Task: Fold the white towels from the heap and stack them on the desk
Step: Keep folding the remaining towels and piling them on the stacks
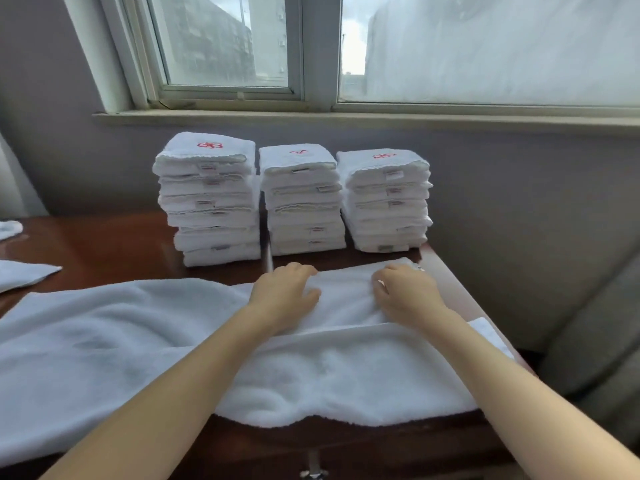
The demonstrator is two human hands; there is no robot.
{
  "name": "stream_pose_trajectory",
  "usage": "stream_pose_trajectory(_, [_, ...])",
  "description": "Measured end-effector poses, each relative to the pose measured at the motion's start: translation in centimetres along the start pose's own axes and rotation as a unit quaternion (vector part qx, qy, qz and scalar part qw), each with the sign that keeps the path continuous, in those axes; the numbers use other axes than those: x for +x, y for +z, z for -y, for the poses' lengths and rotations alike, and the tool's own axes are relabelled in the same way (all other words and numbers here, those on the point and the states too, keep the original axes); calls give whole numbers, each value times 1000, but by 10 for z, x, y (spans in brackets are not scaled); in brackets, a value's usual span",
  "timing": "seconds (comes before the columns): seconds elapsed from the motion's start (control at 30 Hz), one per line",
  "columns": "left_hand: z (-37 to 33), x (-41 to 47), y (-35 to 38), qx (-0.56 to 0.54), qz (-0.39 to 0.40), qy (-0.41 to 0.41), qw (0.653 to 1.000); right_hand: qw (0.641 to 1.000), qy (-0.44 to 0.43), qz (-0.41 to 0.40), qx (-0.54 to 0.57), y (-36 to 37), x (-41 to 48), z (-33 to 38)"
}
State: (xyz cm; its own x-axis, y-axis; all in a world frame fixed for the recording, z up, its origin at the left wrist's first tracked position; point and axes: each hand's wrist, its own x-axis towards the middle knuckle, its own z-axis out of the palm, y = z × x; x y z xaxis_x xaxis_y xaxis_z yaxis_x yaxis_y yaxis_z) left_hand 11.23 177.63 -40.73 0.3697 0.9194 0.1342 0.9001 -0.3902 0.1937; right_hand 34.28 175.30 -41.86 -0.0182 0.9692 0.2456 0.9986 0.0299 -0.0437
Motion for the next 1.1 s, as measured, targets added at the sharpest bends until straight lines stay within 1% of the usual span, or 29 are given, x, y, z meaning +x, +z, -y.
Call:
stream_pose_trajectory(0.1, [-7,9,5,-1,14,-17,1000,996,62,17,-66,-7,-5,-22])
stream_pose_trajectory(0.17, [-7,14,7,1,22,-28,999,993,86,21,-81,-12,-1,-29])
stream_pose_trajectory(0.23, [-3,18,9,5,27,-31,999,995,74,2,-65,-12,6,-31])
stream_pose_trajectory(0.27, [0,19,9,11,33,-30,999,997,59,9,-38,-9,9,-31])
stream_pose_trajectory(0.37, [7,24,5,31,58,-31,997,990,31,117,68,-6,18,-30])
stream_pose_trajectory(0.43, [13,29,-1,13,83,-43,996,977,40,169,122,-9,23,-30])
stream_pose_trajectory(0.5, [19,34,-8,-3,112,-47,993,973,45,187,126,-14,29,-33])
stream_pose_trajectory(0.57, [26,37,-12,-11,129,-43,991,972,26,206,106,-19,33,-33])
stream_pose_trajectory(0.6, [28,37,-13,-16,129,-37,991,975,14,201,91,-20,35,-33])
stream_pose_trajectory(0.63, [29,38,-14,-19,119,-29,992,981,5,179,73,-23,36,-32])
stream_pose_trajectory(0.67, [29,38,-13,-22,92,-23,995,989,3,136,58,-26,38,-31])
stream_pose_trajectory(0.77, [25,44,-12,-47,-71,-17,996,999,14,-34,14,-33,44,-30])
stream_pose_trajectory(0.8, [23,46,-13,-48,-111,-19,992,997,21,-72,1,-34,45,-29])
stream_pose_trajectory(0.83, [22,48,-13,-45,-130,-19,990,995,25,-95,3,-35,45,-28])
stream_pose_trajectory(0.9, [20,49,-15,-42,-128,0,991,995,13,-97,33,-37,42,-23])
stream_pose_trajectory(1.03, [22,27,-18,-88,-121,41,988,992,-18,-67,107,-37,20,-12])
stream_pose_trajectory(1.1, [23,8,-22,-116,-98,41,988,987,-29,-64,147,-33,4,-6])
